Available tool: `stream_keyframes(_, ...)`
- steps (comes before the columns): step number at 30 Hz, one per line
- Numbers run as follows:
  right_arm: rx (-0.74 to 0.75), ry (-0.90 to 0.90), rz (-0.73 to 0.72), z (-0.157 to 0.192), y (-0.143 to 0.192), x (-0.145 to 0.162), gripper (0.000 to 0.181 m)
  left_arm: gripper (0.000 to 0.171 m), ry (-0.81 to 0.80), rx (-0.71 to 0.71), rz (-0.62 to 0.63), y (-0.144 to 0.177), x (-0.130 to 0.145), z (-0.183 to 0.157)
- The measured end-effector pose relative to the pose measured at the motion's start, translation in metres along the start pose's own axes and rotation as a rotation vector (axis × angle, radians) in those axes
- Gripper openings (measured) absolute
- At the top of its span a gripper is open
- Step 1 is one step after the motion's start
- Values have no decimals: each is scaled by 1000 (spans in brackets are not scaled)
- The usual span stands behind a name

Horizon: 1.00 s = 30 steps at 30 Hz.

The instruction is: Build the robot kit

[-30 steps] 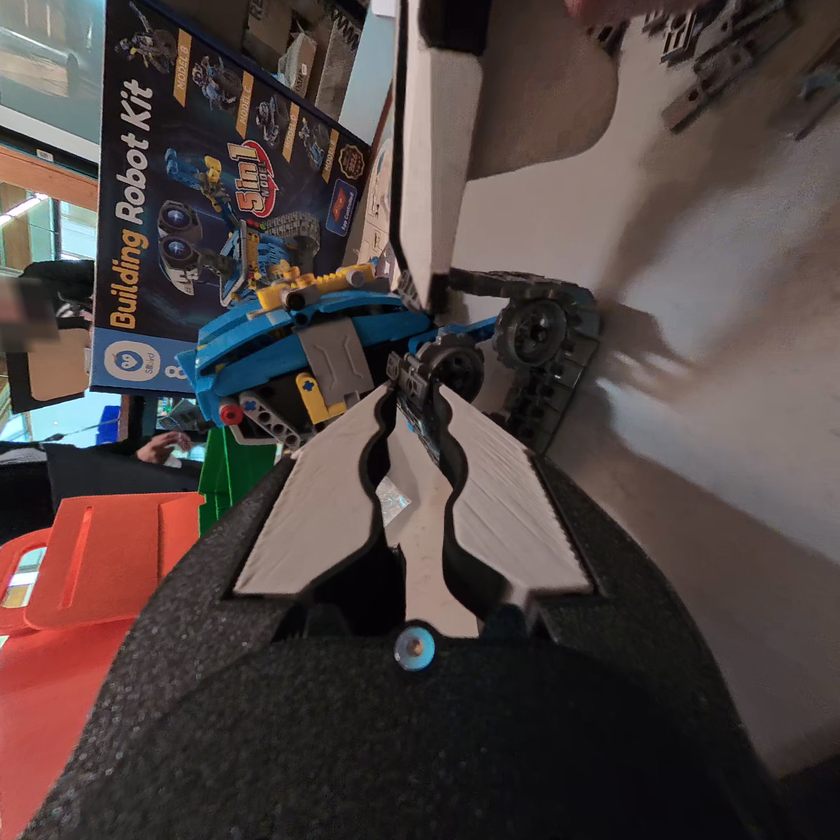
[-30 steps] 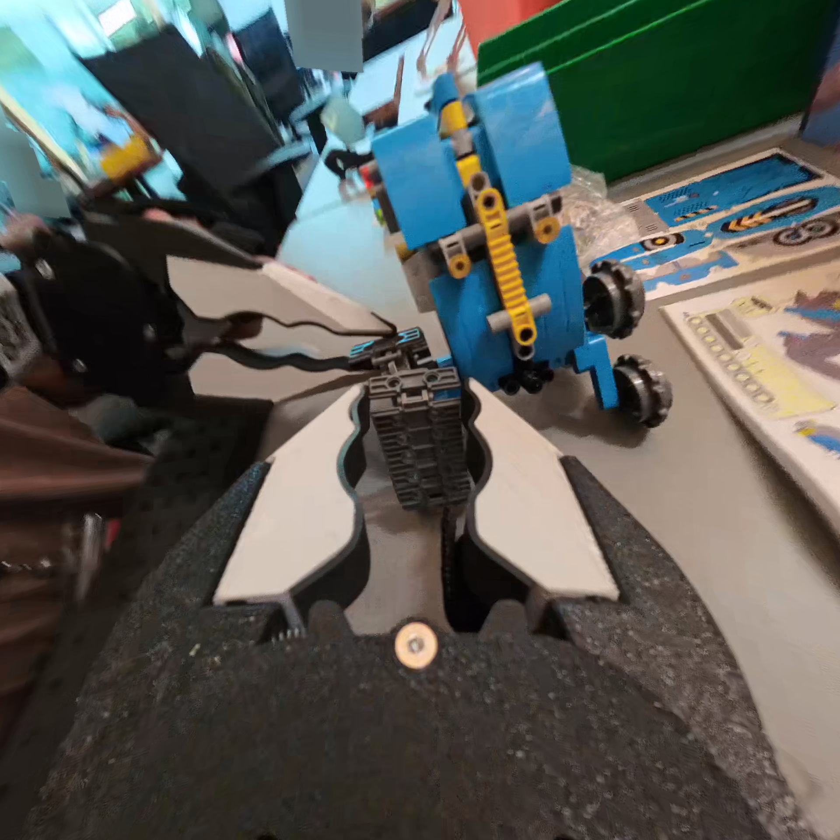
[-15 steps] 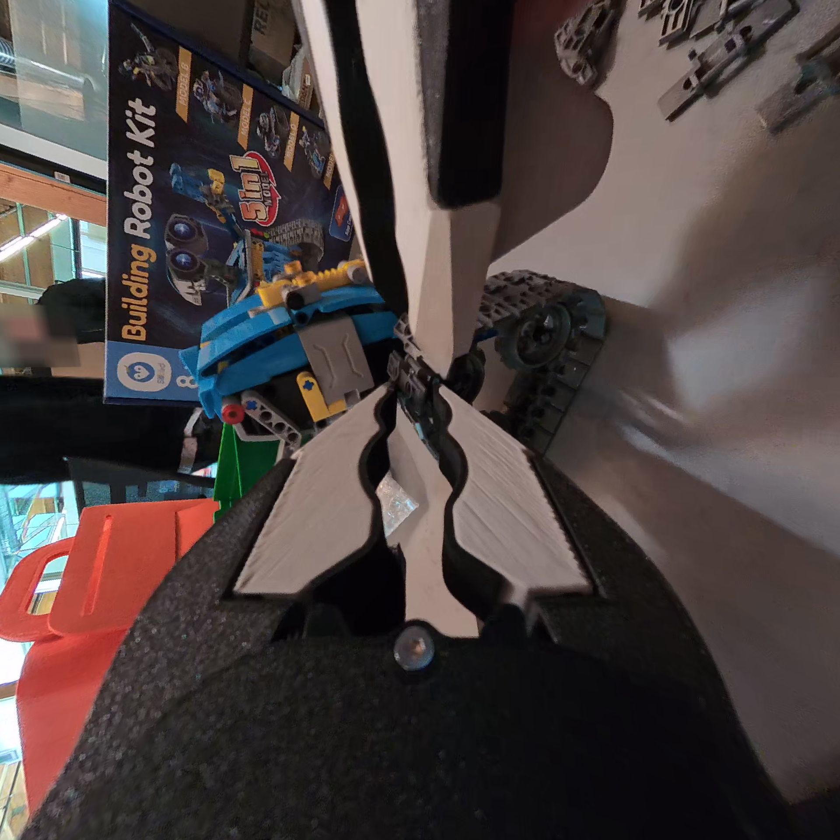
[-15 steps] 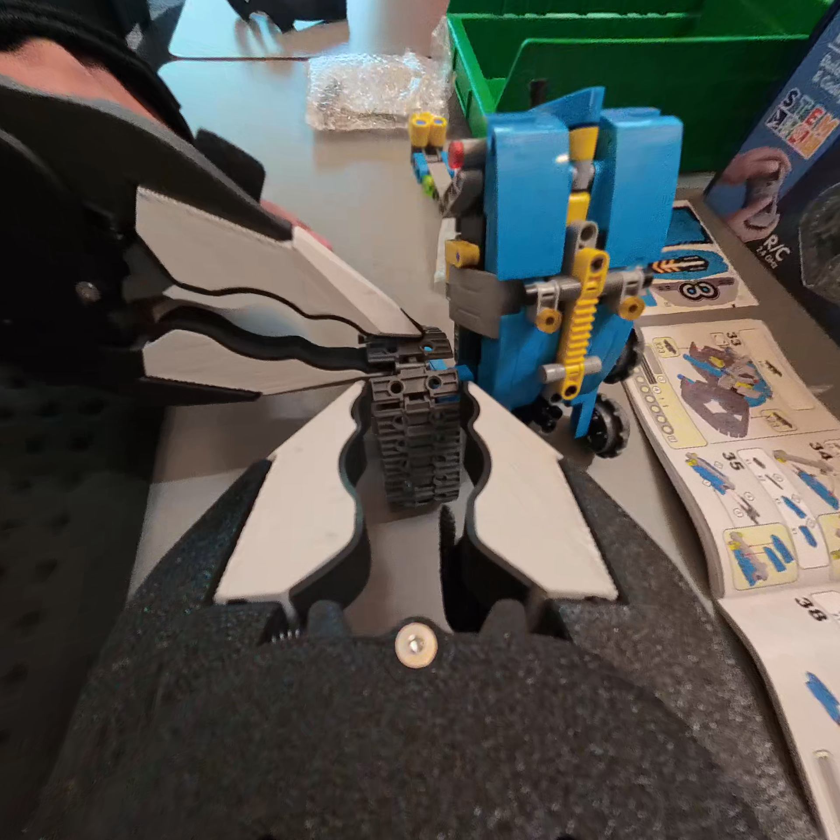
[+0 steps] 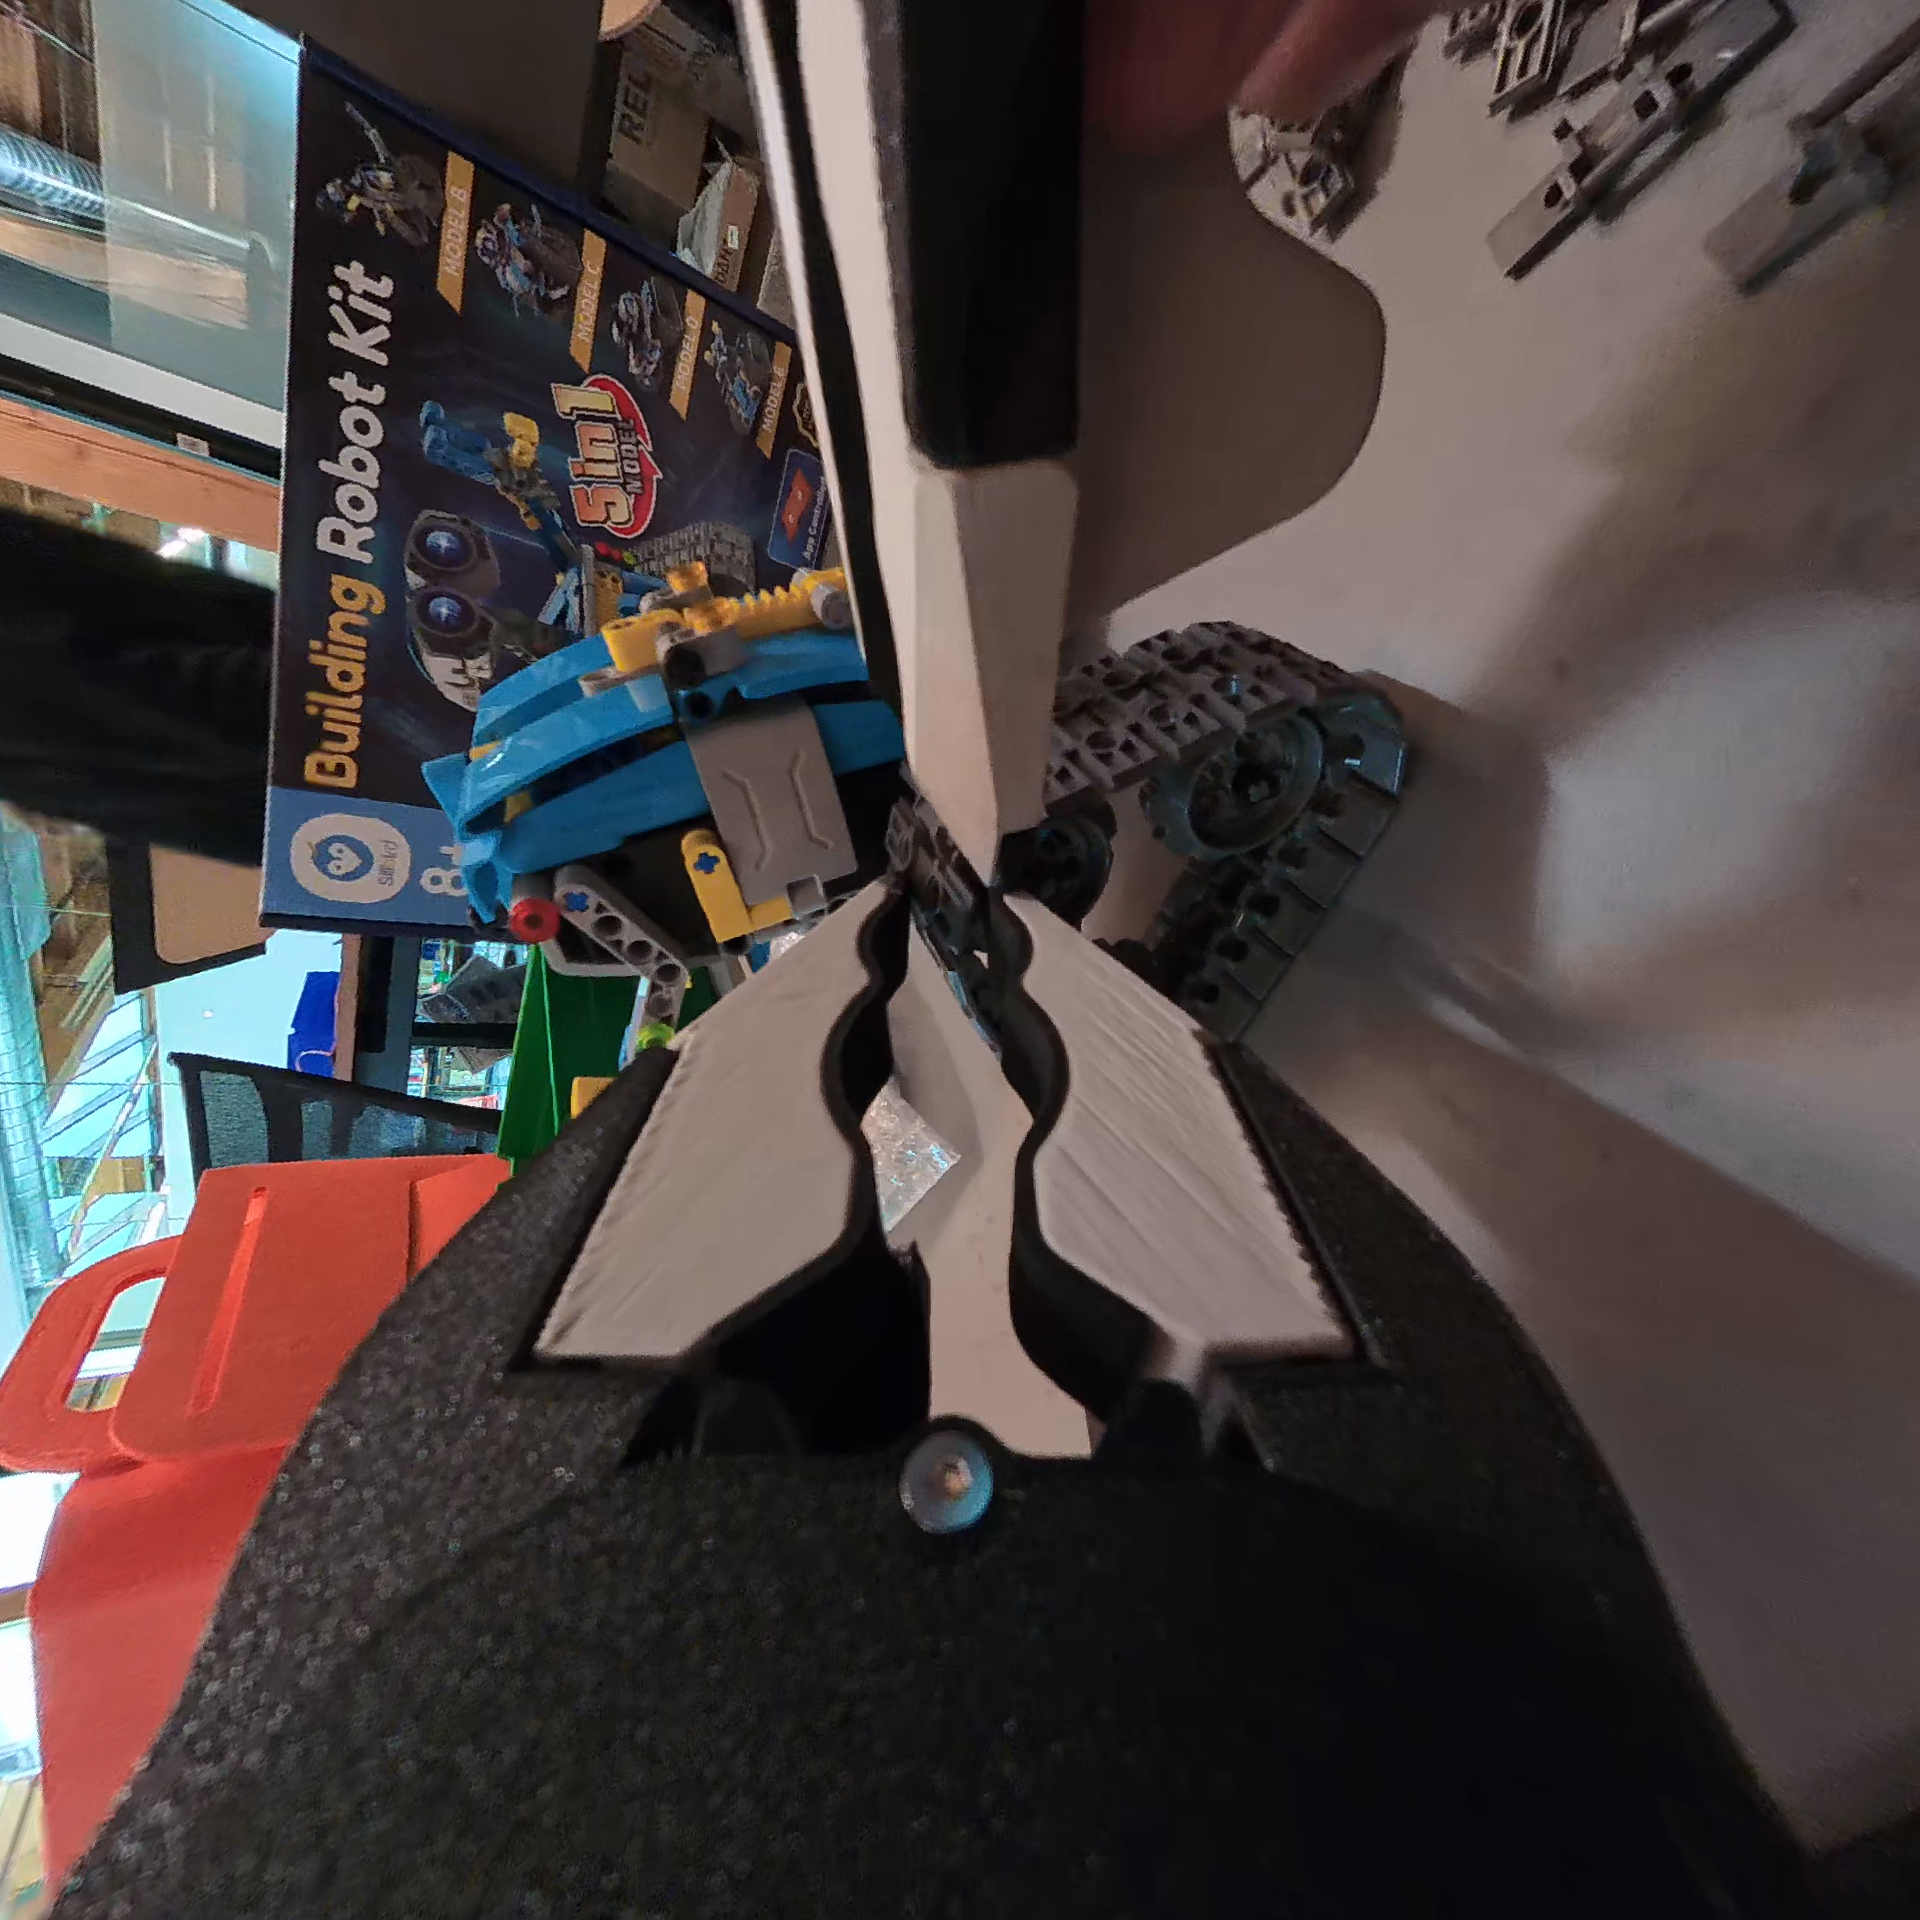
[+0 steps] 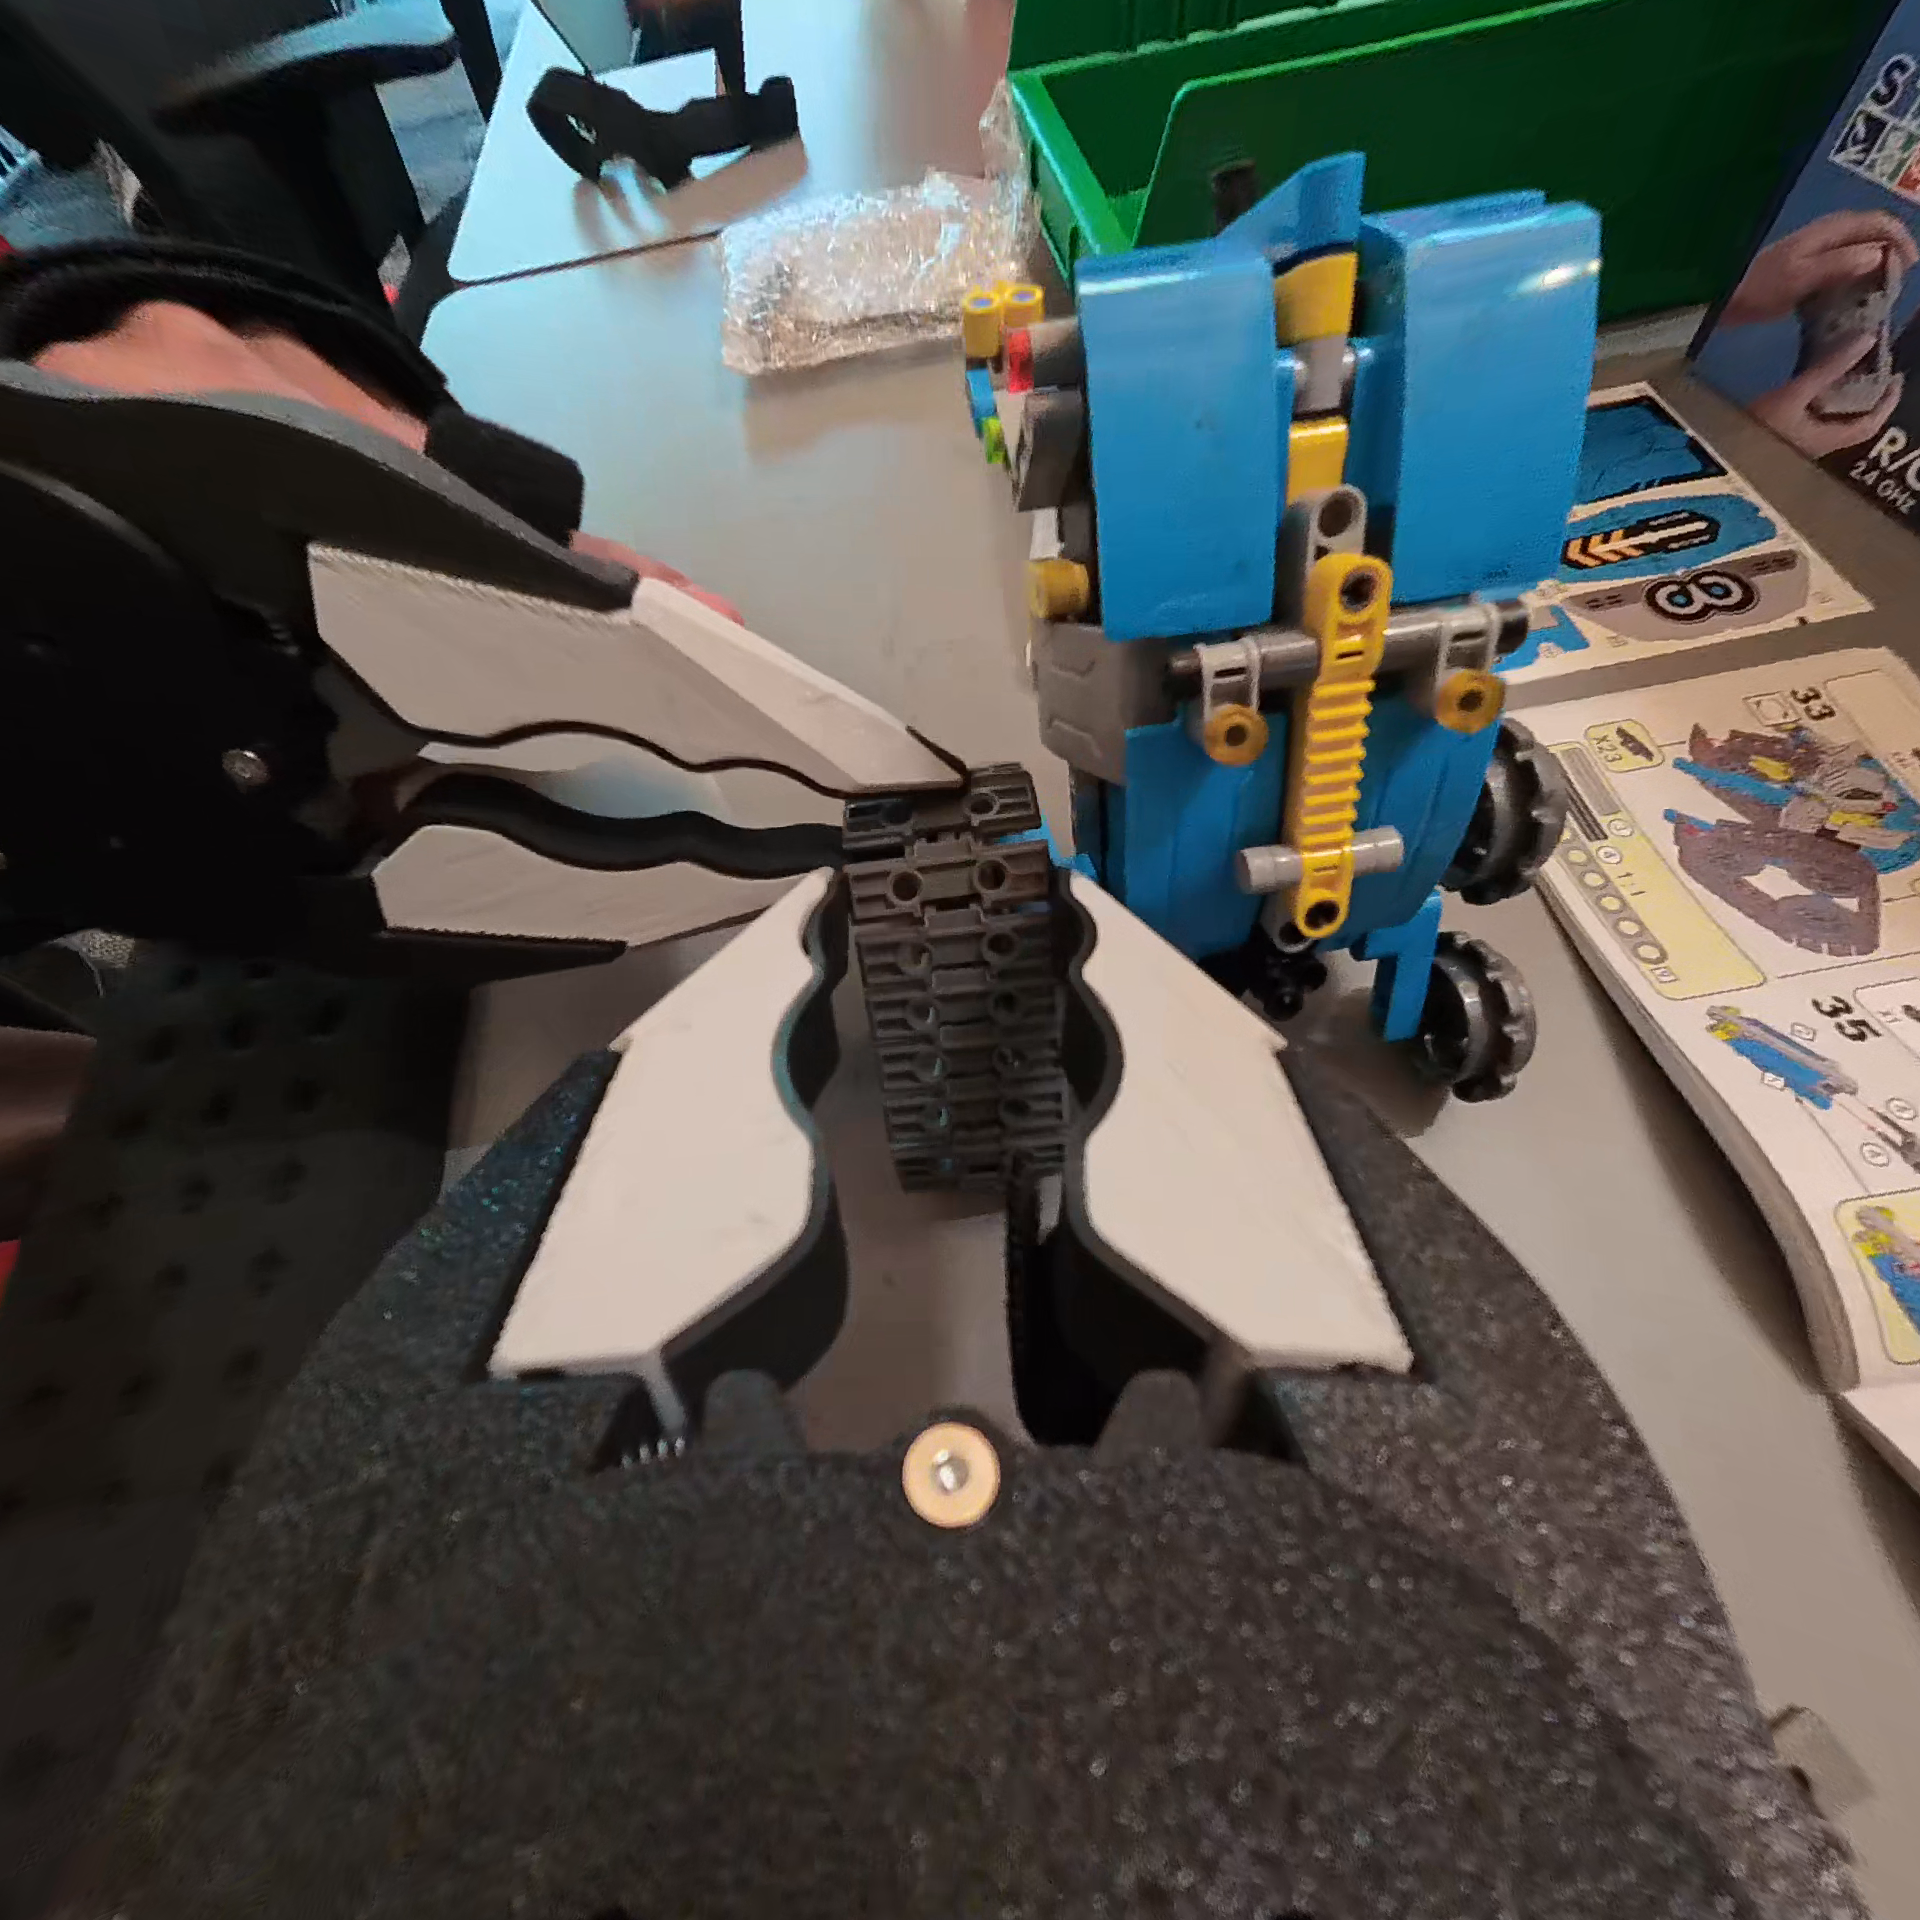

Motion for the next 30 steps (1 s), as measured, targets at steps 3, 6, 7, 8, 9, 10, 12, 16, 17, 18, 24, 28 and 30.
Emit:
stream_keyframes(3,-20,-34,36,-1,-1,-2,39,13,50,1,-24,0,2,0)
stream_keyframes(6,-21,-63,53,-2,-1,-3,39,12,128,18,-53,0,3,2)
stream_keyframes(7,-17,-66,48,-2,0,-4,40,12,146,22,-63,0,3,2)
stream_keyframes(8,-11,-68,41,-2,0,-4,40,12,161,23,-72,0,3,2)
stream_keyframes(9,2,-69,28,-2,0,-3,40,12,172,23,-81,0,4,2)
stream_keyframes(10,20,-63,11,-1,1,-2,41,12,177,23,-91,0,4,2)
stream_keyframes(12,82,-16,-22,1,3,-1,41,13,169,20,-103,0,3,1)
stream_keyframes(16,135,65,-53,6,3,1,35,13,111,5,-108,0,3,0)
stream_keyframes(17,130,57,-53,6,3,1,35,13,102,7,-112,0,3,0)
stream_keyframes(18,122,41,-55,6,3,1,35,13,95,11,-114,0,3,0)
stream_keyframes(24,80,4,-93,8,7,4,23,13,67,13,-103,1,3,0)
stream_keyframes(28,66,22,-62,9,10,5,36,13,66,17,-101,0,2,0)
stream_keyframes(30,56,20,-28,5,11,7,38,13,69,21,-104,1,3,1)
Point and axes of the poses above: each gripper's, where its closed fingertips meet, y back along the fingers, x out of its underside, z = x × y across the jaws, the point moved 6 cm from there along y, back along the fingers, and after that the axes turned 3 degrees about -y, right-handed, at the moved point
